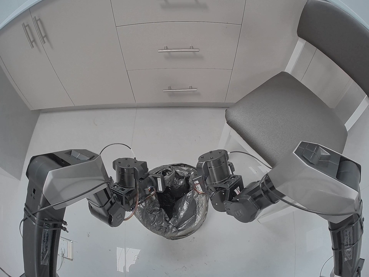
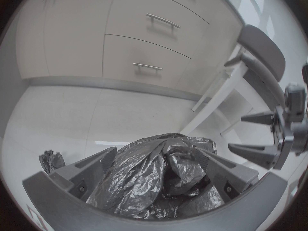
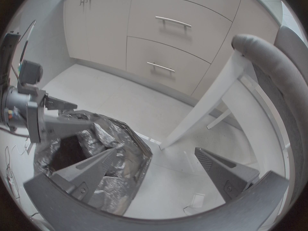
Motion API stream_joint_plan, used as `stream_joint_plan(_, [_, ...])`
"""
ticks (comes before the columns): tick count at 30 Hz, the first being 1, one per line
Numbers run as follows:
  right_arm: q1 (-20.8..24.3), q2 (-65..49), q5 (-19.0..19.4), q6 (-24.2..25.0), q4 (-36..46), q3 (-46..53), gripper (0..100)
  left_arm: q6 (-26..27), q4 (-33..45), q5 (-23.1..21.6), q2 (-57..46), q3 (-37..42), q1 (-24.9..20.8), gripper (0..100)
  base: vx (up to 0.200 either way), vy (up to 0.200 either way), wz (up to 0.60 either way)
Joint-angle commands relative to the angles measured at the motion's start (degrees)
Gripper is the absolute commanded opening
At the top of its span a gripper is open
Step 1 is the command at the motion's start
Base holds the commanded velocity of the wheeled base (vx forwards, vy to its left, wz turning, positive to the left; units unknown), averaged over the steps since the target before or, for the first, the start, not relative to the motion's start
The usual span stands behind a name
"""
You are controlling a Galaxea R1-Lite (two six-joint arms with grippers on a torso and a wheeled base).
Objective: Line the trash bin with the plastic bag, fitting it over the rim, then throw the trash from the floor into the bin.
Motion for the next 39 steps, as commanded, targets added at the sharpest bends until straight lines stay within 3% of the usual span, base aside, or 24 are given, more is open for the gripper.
stream_joint_plan(1, [1.6, 0.2, 0.3, 0.0, 0.0, -2.1, 100, 4.6, -0.1, 0.0, -0.8, 2.1, 0.4, 100, 0.0, 0.0, 0.0])
stream_joint_plan(7, [1.6, 2.6, 0.4, 0.6, -0.5, -2.1, 100, 11.7, 0.3, 0.4, 0.1, 2.1, 2.0, 100, 0.0, 0.0, 0.0])
stream_joint_plan(14, [2.3, 7.2, 0.4, 0.8, -4.2, -2.5, 100, 11.7, 0.5, 0.4, 1.7, 1.2, 2.4, 100, 0.0, 0.0, 0.0])
stream_joint_plan(27, [1.5, 12.4, 0.4, 1.0, -4.1, -7.3, 100, 11.7, 1.6, 0.8, 3.0, 0.1, 2.5, 100, 0.0, 0.0, 0.0])
stream_joint_plan(32, [0.9, 13.2, 0.4, 1.5, -4.6, -5.8, 100, 11.9, 3.6, 4.6, 4.2, -1.9, 2.5, 100, 0.0, 0.0, 0.0])
stream_joint_plan(39, [0.8, 12.2, 0.1, 4.8, -5.5, -0.2, 100, 11.9, 5.1, 6.2, 4.7, -3.3, 3.2, 100, 0.0, 0.0, 0.0])
